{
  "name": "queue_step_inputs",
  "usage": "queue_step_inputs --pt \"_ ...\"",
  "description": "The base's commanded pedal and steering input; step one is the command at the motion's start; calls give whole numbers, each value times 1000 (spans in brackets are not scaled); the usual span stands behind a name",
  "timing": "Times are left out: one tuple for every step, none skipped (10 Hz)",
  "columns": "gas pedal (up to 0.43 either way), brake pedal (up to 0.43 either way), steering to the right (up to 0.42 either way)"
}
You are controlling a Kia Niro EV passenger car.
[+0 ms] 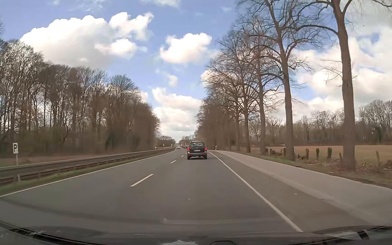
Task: Follow the waypoints while adhering to traffic rules and regulations
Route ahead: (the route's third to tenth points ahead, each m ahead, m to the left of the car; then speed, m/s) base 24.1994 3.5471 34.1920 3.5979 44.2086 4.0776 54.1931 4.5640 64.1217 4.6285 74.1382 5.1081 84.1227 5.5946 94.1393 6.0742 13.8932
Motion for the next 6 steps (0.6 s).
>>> queue_step_inputs --pt "240 0 -5" --pt "228 0 -3" --pt "197 0 -2" --pt "197 0 -3" --pt "189 0 -2" --pt "189 0 -2"
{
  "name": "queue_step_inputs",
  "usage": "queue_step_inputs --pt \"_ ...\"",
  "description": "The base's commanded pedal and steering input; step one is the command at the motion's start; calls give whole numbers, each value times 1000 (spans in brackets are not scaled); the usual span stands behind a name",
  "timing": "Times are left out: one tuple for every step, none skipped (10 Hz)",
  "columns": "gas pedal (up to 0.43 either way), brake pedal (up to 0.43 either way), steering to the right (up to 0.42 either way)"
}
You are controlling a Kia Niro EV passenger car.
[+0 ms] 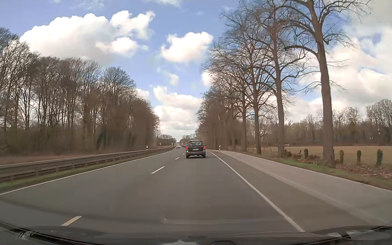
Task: Follow the waypoints while adhering to traffic rules and regulations
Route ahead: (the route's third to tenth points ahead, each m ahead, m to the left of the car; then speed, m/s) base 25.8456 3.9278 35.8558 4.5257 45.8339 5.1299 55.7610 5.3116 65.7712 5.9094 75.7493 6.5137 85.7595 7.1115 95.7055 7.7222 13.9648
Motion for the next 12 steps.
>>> queue_step_inputs --pt "189 0 -2" --pt "189 0 -2" --pt "177 0 -2" --pt "177 0 -3" --pt "177 0 -3" --pt "177 0 -3" --pt "177 0 -3" --pt "169 0 -4" --pt "169 0 -4" --pt "169 0 -4" --pt "169 0 -4" --pt "177 0 -3"
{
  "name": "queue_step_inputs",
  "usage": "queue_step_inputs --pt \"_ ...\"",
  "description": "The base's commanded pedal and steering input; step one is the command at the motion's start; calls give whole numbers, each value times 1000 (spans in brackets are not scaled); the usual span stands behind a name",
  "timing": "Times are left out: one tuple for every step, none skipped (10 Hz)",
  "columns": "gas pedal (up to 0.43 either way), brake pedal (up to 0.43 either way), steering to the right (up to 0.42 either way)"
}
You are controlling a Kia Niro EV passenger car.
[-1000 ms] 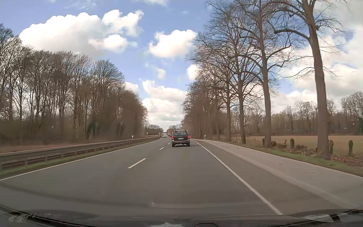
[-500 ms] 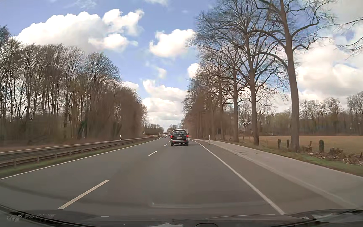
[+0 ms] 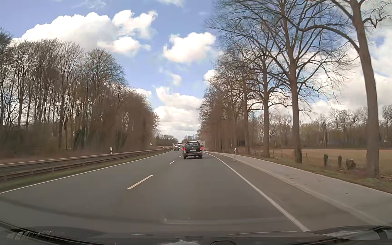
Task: Follow the waypoints while adhering to traffic rules and regulations
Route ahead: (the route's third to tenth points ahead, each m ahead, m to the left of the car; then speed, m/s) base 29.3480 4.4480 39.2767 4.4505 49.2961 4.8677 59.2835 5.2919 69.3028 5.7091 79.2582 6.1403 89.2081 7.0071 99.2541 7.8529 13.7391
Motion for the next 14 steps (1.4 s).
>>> queue_step_inputs --pt "177 0 -4" --pt "189 0 -4" --pt "197 0 -4" --pt "220 0 -4" --pt "248 0 -4" --pt "248 0 -4" --pt "260 0 -4" --pt "260 0 -4" --pt "260 0 -4" --pt "260 0 -4" --pt "248 0 -4" --pt "240 0 -4" --pt "240 0 -4" --pt "220 0 -4"
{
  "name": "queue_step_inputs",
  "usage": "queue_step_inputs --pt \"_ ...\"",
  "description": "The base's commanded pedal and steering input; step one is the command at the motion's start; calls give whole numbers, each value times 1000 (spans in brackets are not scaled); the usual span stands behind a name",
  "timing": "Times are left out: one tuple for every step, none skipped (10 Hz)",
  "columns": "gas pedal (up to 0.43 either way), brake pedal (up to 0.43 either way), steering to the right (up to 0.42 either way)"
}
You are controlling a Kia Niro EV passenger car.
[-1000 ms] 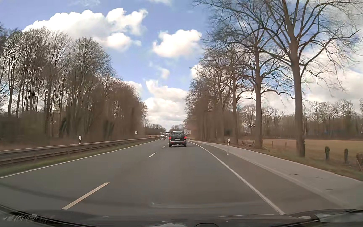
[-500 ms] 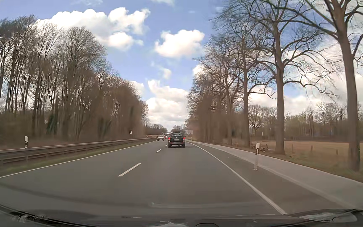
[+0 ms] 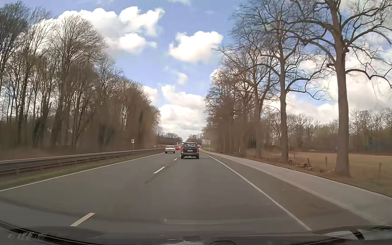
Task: Follow the waypoints while adhering to traffic rules and regulations
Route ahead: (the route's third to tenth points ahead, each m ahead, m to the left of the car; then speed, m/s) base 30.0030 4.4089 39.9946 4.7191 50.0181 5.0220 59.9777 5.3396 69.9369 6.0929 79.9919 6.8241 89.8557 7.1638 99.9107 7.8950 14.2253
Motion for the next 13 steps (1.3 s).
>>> queue_step_inputs --pt "209 0 -4" --pt "209 0 -4" --pt "197 0 -4" --pt "197 0 -4" --pt "197 0 -4" --pt "197 0 -4" --pt "197 0 -4" --pt "197 0 -4" --pt "189 0 -4" --pt "189 0 -4" --pt "189 0 -4" --pt "189 0 -4" --pt "189 0 -4"
